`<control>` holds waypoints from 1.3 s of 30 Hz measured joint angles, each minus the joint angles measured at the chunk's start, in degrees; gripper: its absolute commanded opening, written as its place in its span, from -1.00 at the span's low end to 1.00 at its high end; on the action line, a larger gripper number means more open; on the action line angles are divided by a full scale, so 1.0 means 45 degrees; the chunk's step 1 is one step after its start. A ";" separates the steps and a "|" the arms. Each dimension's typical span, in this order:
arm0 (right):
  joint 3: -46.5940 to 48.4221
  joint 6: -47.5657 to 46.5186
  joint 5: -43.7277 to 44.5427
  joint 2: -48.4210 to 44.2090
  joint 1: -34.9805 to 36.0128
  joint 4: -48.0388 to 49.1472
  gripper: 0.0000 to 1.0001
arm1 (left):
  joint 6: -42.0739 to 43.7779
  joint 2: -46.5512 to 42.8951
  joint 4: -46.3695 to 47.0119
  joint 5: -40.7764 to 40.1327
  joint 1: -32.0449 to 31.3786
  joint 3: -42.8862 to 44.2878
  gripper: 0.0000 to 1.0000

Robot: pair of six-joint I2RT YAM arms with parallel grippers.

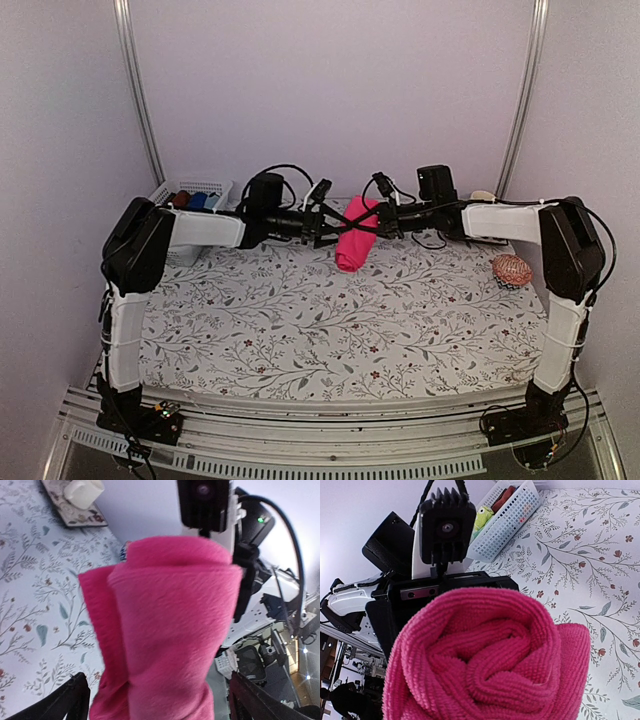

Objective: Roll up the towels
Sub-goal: Pass from the right arm to the left

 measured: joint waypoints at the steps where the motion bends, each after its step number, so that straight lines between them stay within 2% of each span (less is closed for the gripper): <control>1: 0.0102 -0.0151 -0.0073 0.0000 0.0010 -0.0175 -0.87 | -0.0578 0.0000 0.0835 0.0253 -0.0010 -0.0121 0.93; 5: 0.0233 -0.0607 -0.0311 0.0000 0.0010 -0.0563 -0.86 | -0.2390 0.0155 0.3560 0.1010 -0.0034 -0.0442 0.93; 9: 0.0316 -0.0850 -0.0578 0.0000 0.0010 -0.0772 -0.85 | -0.2890 0.0389 0.4182 0.1365 -0.0044 -0.0379 0.93; 13: 0.0437 -0.0981 -0.0670 0.0000 0.0010 -0.0971 -0.85 | -0.2210 0.0491 0.3099 0.1370 -0.0068 -0.0024 0.93; 20: 0.0787 -0.1253 -0.0967 0.0000 0.0010 -0.1059 -0.85 | -0.0015 0.0491 -0.0267 0.0792 -0.0126 0.1020 0.93; 31: 0.1005 -0.1253 -0.0471 0.0005 -0.0044 -0.1749 -0.85 | 0.0831 0.0486 -0.1447 0.0520 -0.0131 0.1127 0.93; 36: 0.1370 -0.1039 0.0413 0.0049 -0.0175 -0.2725 -0.85 | 0.2152 0.0102 -0.3269 -0.1088 -0.0151 0.1209 0.93; 39: 0.1632 -0.0835 0.0918 0.0112 -0.0243 -0.3172 -0.85 | 0.3201 -0.0024 -0.4935 -0.2438 -0.0262 0.2074 0.93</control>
